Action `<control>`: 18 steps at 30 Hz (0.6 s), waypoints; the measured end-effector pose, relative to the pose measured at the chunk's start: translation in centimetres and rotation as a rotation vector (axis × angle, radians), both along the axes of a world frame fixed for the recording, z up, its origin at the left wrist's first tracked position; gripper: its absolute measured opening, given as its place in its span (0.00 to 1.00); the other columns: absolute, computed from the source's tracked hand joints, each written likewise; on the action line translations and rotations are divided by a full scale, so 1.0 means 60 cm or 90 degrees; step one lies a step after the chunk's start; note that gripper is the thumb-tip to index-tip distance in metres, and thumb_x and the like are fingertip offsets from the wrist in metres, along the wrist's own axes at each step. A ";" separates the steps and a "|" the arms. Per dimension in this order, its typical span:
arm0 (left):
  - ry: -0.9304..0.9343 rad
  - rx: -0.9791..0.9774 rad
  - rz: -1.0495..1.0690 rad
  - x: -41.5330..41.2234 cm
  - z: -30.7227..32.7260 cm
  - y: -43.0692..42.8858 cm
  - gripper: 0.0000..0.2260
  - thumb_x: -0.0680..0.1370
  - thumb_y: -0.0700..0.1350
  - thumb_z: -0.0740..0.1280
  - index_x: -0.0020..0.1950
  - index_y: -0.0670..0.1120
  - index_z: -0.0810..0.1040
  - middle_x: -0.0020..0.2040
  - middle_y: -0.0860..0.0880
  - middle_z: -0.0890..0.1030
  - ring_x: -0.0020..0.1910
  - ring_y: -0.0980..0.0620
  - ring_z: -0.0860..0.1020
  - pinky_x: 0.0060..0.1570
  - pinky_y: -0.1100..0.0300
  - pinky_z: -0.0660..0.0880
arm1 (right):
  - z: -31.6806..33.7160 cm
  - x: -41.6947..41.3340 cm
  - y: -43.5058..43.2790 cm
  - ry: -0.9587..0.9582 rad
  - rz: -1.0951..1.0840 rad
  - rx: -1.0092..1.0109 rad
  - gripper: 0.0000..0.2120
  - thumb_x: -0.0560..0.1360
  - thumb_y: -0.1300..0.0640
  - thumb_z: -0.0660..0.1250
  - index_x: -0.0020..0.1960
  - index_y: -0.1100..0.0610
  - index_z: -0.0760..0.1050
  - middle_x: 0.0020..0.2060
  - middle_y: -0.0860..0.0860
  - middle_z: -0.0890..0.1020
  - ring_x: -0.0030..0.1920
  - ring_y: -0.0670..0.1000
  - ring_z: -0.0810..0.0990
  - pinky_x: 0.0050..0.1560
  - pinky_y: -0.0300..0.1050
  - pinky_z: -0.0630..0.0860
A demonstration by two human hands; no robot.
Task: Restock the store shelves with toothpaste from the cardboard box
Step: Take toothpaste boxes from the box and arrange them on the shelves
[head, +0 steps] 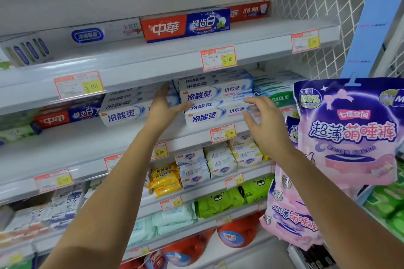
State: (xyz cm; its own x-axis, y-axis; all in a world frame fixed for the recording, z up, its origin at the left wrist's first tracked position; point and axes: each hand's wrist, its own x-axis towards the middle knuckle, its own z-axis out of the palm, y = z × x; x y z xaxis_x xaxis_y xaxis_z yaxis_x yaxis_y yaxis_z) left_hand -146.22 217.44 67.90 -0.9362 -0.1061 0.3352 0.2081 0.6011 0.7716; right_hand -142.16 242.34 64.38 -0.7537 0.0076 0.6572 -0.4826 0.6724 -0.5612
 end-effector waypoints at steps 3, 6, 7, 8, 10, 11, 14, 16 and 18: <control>0.087 0.017 0.027 0.066 -0.051 -0.017 0.22 0.75 0.48 0.70 0.67 0.46 0.71 0.64 0.49 0.75 0.63 0.53 0.73 0.63 0.62 0.68 | -0.033 0.042 -0.017 -0.001 0.046 -0.005 0.07 0.76 0.56 0.67 0.50 0.59 0.77 0.36 0.51 0.80 0.33 0.48 0.77 0.34 0.43 0.76; 0.149 0.047 0.002 0.143 -0.107 -0.030 0.08 0.78 0.45 0.67 0.56 0.48 0.77 0.54 0.54 0.79 0.56 0.61 0.76 0.57 0.67 0.72 | -0.097 0.080 -0.043 -0.067 0.074 0.028 0.15 0.76 0.48 0.65 0.38 0.58 0.76 0.21 0.48 0.71 0.22 0.47 0.69 0.25 0.43 0.67; 0.151 0.053 -0.011 0.165 -0.125 -0.034 0.04 0.78 0.45 0.67 0.52 0.48 0.77 0.50 0.56 0.79 0.52 0.61 0.77 0.54 0.66 0.74 | -0.124 0.092 -0.053 -0.108 0.081 0.034 0.17 0.76 0.47 0.65 0.36 0.58 0.75 0.19 0.46 0.68 0.21 0.46 0.66 0.25 0.43 0.65; 0.145 0.059 -0.028 0.186 -0.144 -0.038 0.02 0.78 0.45 0.67 0.49 0.48 0.77 0.47 0.56 0.79 0.48 0.60 0.77 0.51 0.63 0.75 | -0.153 0.106 -0.064 -0.153 0.086 0.041 0.17 0.76 0.48 0.66 0.33 0.57 0.73 0.19 0.45 0.65 0.21 0.46 0.65 0.26 0.43 0.64; 0.108 0.069 -0.058 0.224 -0.191 -0.048 0.06 0.78 0.45 0.67 0.42 0.49 0.75 0.43 0.53 0.78 0.44 0.58 0.77 0.46 0.63 0.73 | -0.218 0.134 -0.087 -0.236 0.095 0.062 0.18 0.75 0.48 0.68 0.31 0.54 0.68 0.19 0.46 0.62 0.22 0.47 0.63 0.27 0.45 0.63; 0.073 0.073 -0.070 0.240 -0.221 -0.055 0.09 0.78 0.46 0.67 0.39 0.50 0.72 0.41 0.52 0.78 0.43 0.57 0.77 0.45 0.63 0.73 | -0.250 0.149 -0.099 -0.275 0.098 0.077 0.19 0.75 0.47 0.68 0.31 0.52 0.66 0.19 0.46 0.61 0.22 0.48 0.62 0.27 0.46 0.63; -0.068 0.096 -0.082 0.291 -0.334 -0.083 0.13 0.77 0.48 0.68 0.34 0.48 0.70 0.37 0.51 0.77 0.40 0.59 0.77 0.42 0.65 0.72 | -0.363 0.196 -0.132 -0.430 0.110 0.101 0.18 0.74 0.47 0.69 0.31 0.51 0.65 0.20 0.45 0.64 0.23 0.43 0.64 0.29 0.45 0.62; -0.189 0.108 -0.071 0.323 -0.426 -0.109 0.15 0.76 0.48 0.70 0.32 0.45 0.71 0.35 0.51 0.77 0.37 0.60 0.76 0.39 0.66 0.70 | -0.448 0.230 -0.147 -0.529 0.105 0.112 0.15 0.73 0.55 0.71 0.34 0.52 0.66 0.25 0.45 0.68 0.27 0.44 0.67 0.32 0.43 0.62; -0.308 0.093 -0.045 0.357 -0.533 -0.137 0.16 0.74 0.51 0.72 0.31 0.46 0.71 0.35 0.51 0.78 0.37 0.58 0.76 0.38 0.63 0.70 | -0.542 0.262 -0.158 -0.608 0.070 0.146 0.08 0.71 0.63 0.69 0.39 0.57 0.69 0.33 0.51 0.72 0.34 0.54 0.72 0.36 0.45 0.65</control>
State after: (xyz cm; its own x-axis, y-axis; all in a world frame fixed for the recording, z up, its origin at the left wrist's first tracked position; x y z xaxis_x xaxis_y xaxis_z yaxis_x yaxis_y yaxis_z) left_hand -124.82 209.20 35.94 -0.9872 -0.0500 -0.1515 -0.1568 0.4777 0.8644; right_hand -126.45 232.85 31.86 -0.9571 -0.1456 -0.2504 0.0386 0.7925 -0.6086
